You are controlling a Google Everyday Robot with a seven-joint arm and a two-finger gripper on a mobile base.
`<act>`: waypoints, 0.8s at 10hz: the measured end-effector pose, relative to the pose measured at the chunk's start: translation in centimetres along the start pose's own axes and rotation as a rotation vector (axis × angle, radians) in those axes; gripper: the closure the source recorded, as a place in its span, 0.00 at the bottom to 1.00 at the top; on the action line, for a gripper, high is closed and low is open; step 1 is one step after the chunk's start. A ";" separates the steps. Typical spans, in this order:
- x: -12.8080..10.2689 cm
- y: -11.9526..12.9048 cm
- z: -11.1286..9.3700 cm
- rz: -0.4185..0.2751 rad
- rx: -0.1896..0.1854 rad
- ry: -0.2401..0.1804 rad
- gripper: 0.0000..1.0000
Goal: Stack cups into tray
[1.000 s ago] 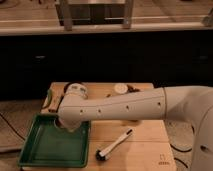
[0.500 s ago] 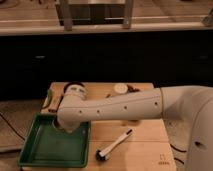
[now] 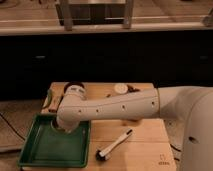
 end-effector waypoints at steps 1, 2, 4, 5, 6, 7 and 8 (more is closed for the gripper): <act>0.4 0.2 0.2 -0.040 -0.003 -0.019 1.00; 0.5 0.0 0.6 -0.078 -0.008 -0.037 1.00; 1.0 -0.1 1.1 -0.135 -0.023 -0.058 1.00; 1.3 -0.3 1.3 -0.160 -0.031 -0.064 1.00; 1.5 -0.5 1.6 -0.192 -0.045 -0.070 1.00; 1.6 -0.6 1.9 -0.228 -0.061 -0.077 1.00; 1.9 -0.7 2.1 -0.258 -0.076 -0.081 1.00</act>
